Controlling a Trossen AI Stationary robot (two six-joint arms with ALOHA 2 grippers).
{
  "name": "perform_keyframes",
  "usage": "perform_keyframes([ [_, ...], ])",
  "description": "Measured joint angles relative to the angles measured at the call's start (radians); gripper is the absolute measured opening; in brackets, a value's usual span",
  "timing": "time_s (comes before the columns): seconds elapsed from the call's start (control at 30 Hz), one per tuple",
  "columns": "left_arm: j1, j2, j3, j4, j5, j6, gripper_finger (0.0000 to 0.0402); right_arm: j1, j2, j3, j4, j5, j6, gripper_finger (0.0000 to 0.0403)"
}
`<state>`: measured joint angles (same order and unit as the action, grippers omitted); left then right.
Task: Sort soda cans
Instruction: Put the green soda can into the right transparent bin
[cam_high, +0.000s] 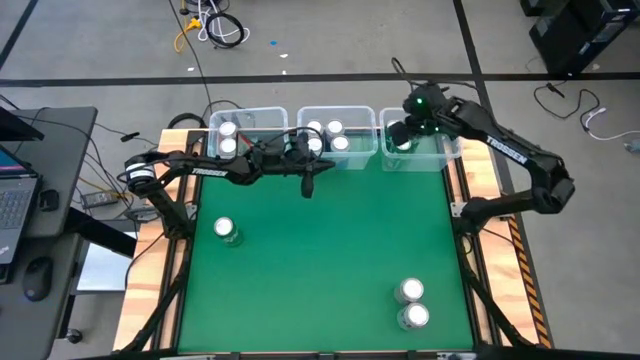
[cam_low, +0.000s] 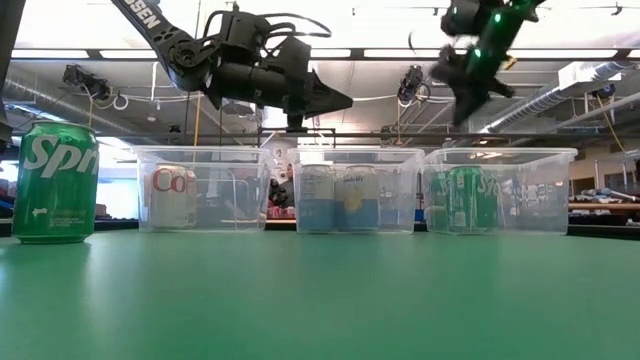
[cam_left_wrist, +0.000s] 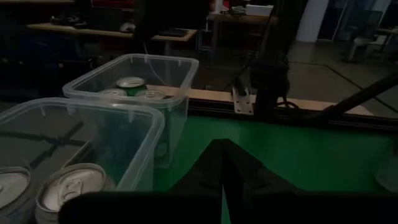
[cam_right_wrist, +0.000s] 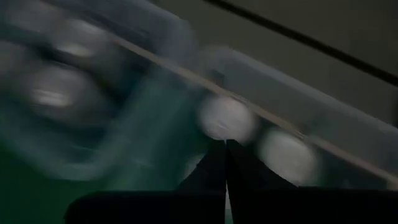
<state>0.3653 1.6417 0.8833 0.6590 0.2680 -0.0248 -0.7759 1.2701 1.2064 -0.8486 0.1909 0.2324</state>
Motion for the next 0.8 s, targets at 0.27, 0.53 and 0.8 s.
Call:
perform_keyframes([
  [0.27, -0.004, 0.000, 0.000, 0.000, -0.025, 0.020, 0.0002, 0.228, -0.014, 0.000, 0.282, -0.190, 0.010, 0.0000],
  [0.53, 0.000, 0.000, 0.000, 0.000, -0.107, -0.055, 0.0001, 0.486, -0.012, 0.000, 0.508, -0.193, -0.001, 0.0000],
  [0.8, 0.006, 0.000, 0.004, -0.002, -0.084, -0.196, 0.0001, 0.679, 0.071, 0.000, 0.684, -0.118, -0.096, 0.0000],
])
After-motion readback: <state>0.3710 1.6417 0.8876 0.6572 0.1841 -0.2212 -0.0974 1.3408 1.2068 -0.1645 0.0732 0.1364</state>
